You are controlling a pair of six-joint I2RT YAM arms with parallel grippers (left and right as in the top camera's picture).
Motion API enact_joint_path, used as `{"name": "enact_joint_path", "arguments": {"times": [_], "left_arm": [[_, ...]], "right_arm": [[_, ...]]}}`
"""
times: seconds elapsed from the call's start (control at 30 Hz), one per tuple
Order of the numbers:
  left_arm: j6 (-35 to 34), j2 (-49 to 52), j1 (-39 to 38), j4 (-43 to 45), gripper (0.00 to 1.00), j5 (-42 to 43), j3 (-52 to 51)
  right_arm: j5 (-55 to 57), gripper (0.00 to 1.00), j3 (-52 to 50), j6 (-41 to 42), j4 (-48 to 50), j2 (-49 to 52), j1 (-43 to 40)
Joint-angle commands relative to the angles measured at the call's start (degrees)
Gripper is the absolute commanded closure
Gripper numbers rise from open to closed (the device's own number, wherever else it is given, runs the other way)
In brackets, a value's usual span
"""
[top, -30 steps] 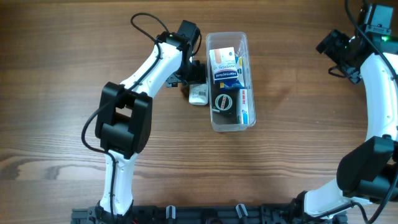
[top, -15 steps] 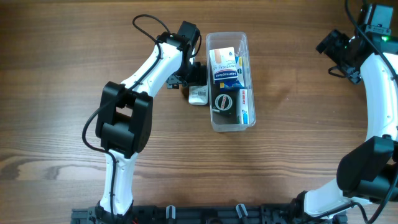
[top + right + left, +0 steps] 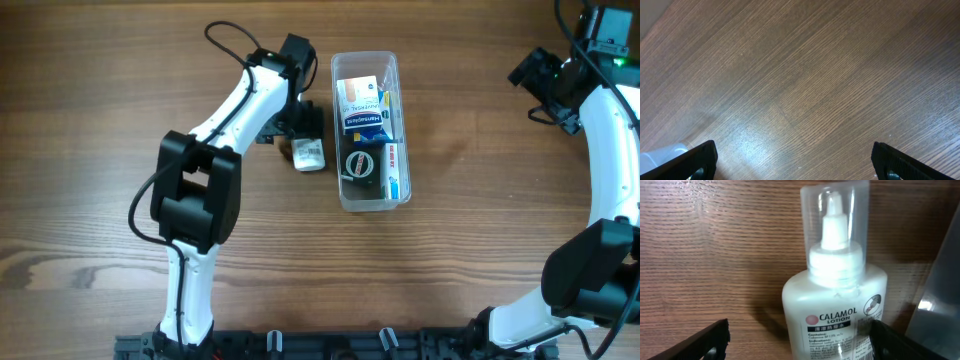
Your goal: Pack container
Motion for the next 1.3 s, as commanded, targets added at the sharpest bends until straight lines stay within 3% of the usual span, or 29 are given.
{"name": "enact_joint_path", "arguments": {"times": [0.0,0.1,0.33,0.47,0.8,1.27], "left_arm": [[-0.6,1.3,0.9,0.0,0.09,6.2,-0.1],[-4.2,1.3,0.9,0.1,0.0,9.0,-0.1],[-7.7,1.3,0.3,-0.3,0.0,8.9,-0.1],[-12.3,1.3,-0.5,-0.2,0.0,4.6,-0.9],[-13.0,1.7,-3.2,-0.3,0.0,-2.3,-1.2],[-13.0,3.6,-3.2,-0.3,0.01,-2.3,-1.2]], "right_arm": [[-0.3,0.0,0.0,0.7,0.1,0.1,-0.1],[-0.3,0.0,0.0,0.7,0.1,0.1,-0.1],[-0.3,0.0,0.0,0.7,0.1,0.1,-0.1],[-0.3,0.0,0.0,0.7,0.1,0.1,-0.1],[-0.3,0.0,0.0,0.7,0.1,0.1,-0.1],[-0.3,0.0,0.0,0.7,0.1,0.1,-0.1]]}}
